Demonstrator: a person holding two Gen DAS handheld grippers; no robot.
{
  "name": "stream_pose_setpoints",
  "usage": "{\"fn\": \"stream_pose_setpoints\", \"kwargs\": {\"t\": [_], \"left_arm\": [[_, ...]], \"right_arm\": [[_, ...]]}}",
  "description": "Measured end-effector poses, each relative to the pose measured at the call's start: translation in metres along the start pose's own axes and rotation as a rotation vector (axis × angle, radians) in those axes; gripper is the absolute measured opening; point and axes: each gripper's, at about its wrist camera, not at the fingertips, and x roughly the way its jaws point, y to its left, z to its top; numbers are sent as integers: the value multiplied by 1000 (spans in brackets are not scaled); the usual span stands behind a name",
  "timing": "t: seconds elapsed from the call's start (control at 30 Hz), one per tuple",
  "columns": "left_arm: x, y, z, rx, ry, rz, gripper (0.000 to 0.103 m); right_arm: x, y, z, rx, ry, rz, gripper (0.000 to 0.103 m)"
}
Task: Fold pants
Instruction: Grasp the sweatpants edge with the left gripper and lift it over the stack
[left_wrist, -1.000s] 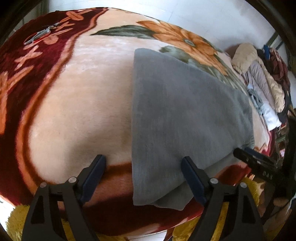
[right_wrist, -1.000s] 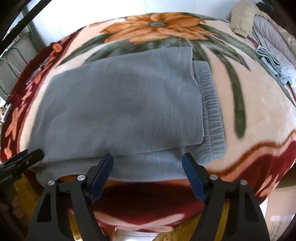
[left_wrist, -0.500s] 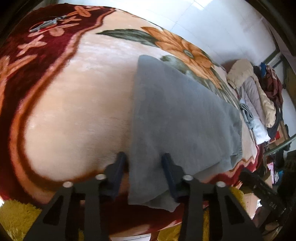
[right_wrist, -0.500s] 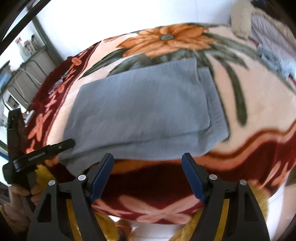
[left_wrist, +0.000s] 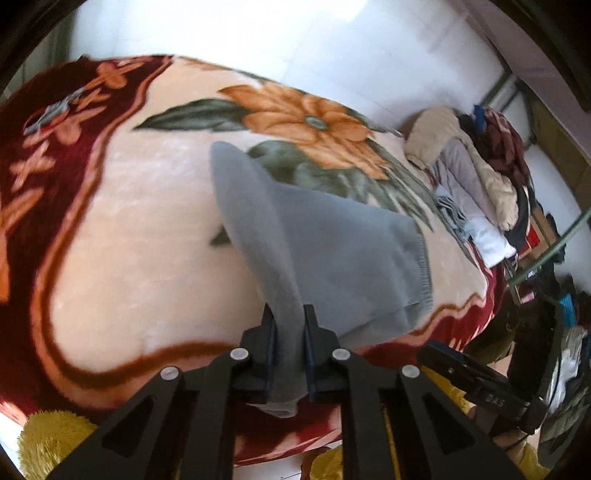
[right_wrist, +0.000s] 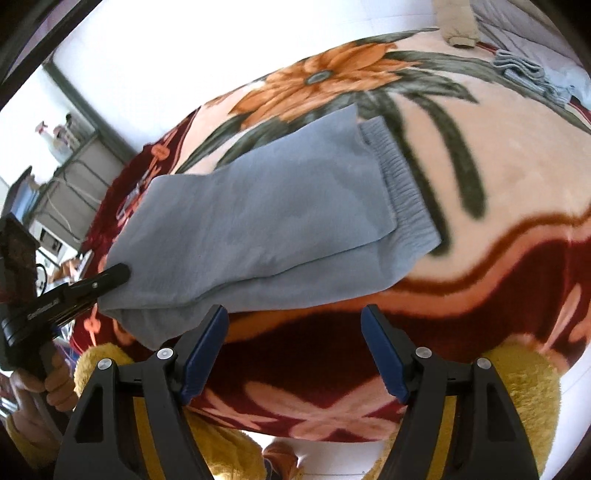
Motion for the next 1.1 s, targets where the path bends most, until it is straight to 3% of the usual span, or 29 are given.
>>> {"fn": "stream_pose_setpoints", "kwargs": {"t": [0.3,0.57,0.8,0.97,1.1], "left_arm": [[-4,-86,19,183,-23,3,12],[50,-144,5,317,82,1,12],[95,-156,-11,365,164,45,13],[86,-151,-13,308,181,-11,22],[65,-148,-10,281,139,-51,28]], "right_arm": [[-21,-26,10,36,-94,-53,76],[-22,-50,15,97,-111,-65,76],[-16,-66,12,150,-95,-51,76],[-13,-65,12,149,-86,-54,76],[-15,-57,11,123,-85,-51,76]]}}
